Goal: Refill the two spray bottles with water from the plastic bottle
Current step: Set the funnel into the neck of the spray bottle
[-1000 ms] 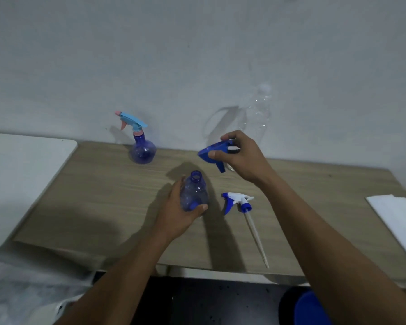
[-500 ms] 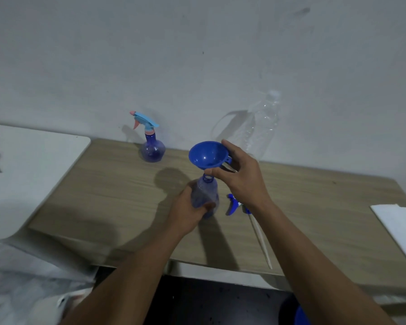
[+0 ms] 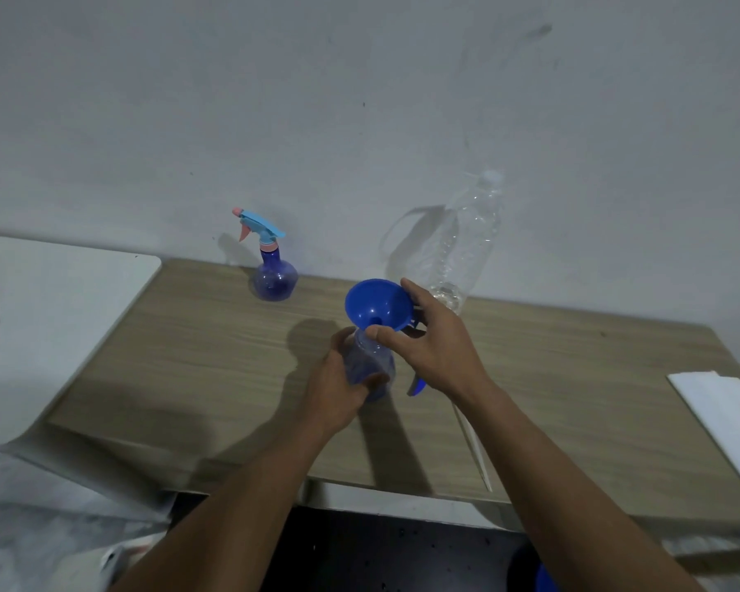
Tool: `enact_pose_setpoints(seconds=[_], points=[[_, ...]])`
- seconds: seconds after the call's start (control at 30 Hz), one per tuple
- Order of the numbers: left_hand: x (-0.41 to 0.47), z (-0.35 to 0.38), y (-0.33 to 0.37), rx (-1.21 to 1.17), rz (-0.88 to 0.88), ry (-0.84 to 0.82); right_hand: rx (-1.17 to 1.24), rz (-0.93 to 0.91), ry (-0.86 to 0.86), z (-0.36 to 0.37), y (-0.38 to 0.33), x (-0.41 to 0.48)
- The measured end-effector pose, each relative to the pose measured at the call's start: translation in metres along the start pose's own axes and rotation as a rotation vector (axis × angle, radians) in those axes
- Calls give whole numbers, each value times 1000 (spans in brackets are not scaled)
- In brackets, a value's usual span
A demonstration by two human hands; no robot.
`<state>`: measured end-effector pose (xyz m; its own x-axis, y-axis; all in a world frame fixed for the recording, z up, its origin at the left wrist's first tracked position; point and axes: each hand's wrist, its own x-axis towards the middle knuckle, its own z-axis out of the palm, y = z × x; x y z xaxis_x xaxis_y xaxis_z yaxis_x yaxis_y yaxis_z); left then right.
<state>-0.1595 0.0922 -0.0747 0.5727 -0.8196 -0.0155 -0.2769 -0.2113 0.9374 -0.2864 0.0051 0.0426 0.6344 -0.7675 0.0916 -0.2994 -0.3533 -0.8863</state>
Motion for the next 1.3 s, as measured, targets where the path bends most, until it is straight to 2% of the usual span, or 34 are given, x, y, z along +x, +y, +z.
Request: enact_pose_setpoints(seconds=[0.23,0.57,1.0,1.07,1.13,1.2,1.3], points=[[-4,1,0,32,-47,26,-99,11,-26,-6,-5,1],[-5,-3,6,97,-1,-2,-155,-6,-33,-5,-10,0],[-23,-13,19,7,-34,17,-187,1,-36,-12,-13,-6],[-29,-17,25,75,-28,63,-201,-1,-12,-18,-17,-7],[-35,-22,30,95,-4,210,-225,-5,28,-26,-19,-7],[-41,-27,42,57,70,362,-262,-1,68,-35,-20,-6],[-44,-33,75,28,173,484,-302,8,145,-51,-17,1]])
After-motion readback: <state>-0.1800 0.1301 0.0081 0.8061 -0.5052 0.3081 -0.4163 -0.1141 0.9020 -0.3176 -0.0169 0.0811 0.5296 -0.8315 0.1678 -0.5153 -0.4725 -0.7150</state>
